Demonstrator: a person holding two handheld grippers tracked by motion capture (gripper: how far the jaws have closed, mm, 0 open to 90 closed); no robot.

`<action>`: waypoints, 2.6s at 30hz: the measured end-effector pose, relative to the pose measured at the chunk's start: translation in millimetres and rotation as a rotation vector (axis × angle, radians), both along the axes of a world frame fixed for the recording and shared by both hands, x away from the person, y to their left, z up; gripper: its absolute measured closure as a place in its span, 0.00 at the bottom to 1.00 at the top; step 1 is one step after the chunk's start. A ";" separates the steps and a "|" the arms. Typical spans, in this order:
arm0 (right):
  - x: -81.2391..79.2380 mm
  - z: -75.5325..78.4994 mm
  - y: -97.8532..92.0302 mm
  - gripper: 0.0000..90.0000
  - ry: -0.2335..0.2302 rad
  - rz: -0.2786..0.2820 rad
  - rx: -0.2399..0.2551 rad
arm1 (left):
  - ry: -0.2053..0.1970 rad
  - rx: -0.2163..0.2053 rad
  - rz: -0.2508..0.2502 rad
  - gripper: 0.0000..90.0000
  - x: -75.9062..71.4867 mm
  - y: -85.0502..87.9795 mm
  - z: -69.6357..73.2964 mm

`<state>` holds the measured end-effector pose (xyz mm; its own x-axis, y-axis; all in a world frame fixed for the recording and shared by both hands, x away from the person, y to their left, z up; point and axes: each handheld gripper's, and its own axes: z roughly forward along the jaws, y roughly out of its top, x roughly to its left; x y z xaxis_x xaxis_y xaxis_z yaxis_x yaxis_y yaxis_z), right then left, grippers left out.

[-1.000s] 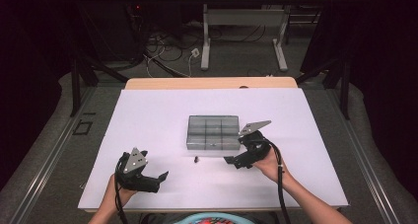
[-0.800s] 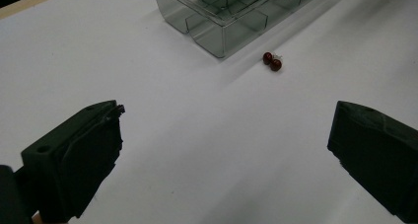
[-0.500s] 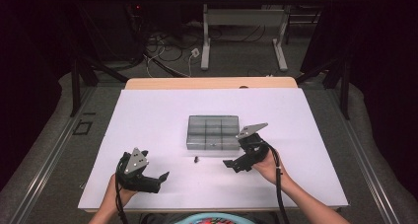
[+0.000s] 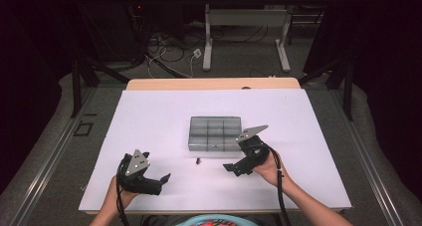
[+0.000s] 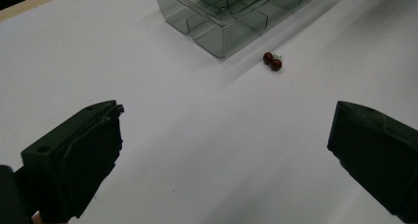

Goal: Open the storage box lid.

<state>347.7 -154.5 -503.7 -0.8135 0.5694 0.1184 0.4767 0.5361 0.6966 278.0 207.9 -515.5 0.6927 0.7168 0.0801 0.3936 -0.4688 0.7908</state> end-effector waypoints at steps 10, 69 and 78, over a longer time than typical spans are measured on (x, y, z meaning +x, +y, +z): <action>-2.0 -0.9 14.2 0.18 -0.027 0.007 0.005 | 0.002 -0.014 0.007 0.00 -3.5 5.1 -0.2; 14.4 -41.3 35.0 0.92 -0.098 -0.157 0.046 | 0.005 0.007 0.000 0.00 -1.7 -0.7 -1.2; 14.8 -43.1 35.6 0.93 -0.098 -0.149 0.052 | 0.004 0.008 -0.002 0.00 -1.7 -1.0 -0.8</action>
<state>362.5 -118.9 -546.8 -0.7297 0.6796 0.0752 0.4768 0.4270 0.7683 276.3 206.9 -516.3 0.6941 0.7151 0.0827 0.3962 -0.4755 0.7854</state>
